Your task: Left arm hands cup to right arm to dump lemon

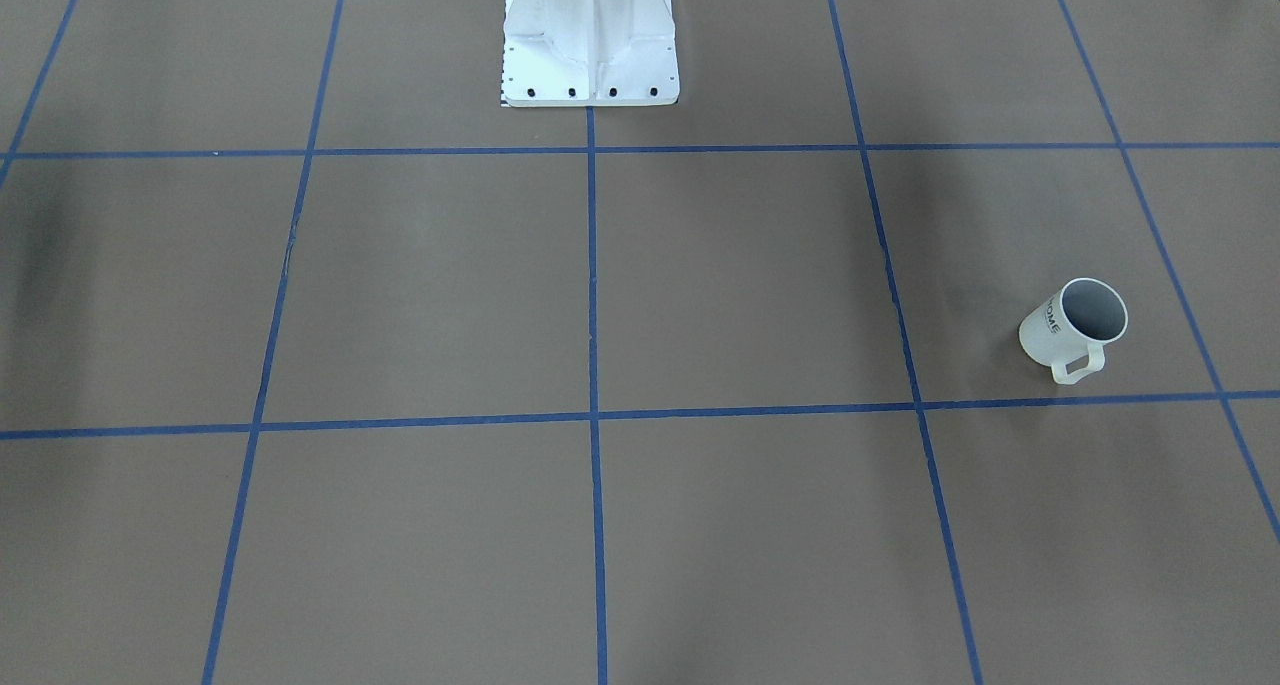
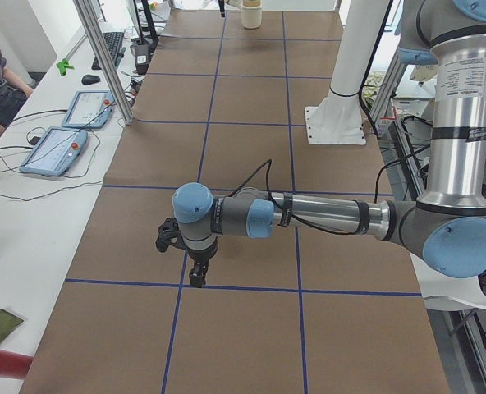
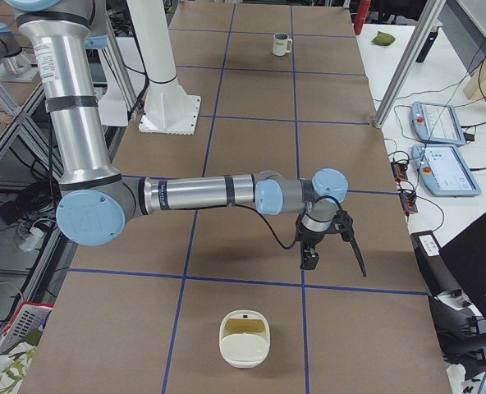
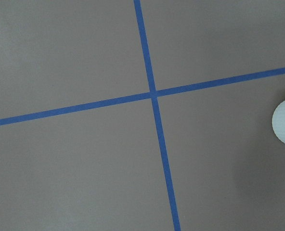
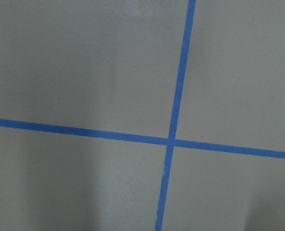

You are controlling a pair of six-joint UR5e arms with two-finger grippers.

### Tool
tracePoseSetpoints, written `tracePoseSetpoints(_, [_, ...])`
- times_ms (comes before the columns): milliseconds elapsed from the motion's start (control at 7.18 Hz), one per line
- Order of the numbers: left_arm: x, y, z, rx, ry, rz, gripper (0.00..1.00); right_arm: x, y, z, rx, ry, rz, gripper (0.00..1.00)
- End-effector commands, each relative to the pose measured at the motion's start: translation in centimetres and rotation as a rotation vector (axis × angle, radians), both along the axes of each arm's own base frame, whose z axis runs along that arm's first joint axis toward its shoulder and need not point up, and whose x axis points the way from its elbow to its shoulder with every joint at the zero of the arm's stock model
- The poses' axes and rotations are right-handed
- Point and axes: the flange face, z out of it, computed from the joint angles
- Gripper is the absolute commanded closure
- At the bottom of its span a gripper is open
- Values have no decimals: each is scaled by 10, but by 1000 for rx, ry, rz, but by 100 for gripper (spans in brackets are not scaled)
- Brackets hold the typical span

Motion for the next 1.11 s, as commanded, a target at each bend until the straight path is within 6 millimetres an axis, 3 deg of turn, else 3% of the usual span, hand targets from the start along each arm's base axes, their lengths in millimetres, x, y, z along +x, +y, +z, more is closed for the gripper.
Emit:
tracePoseSetpoints(0, [-2,7,4,-2,-13,3,0,3,10,6,19,-5,6,0])
tracePoseSetpoints(974, [-2,25,22,-40,-12,1,0,2,9,4,23,-6,4,0])
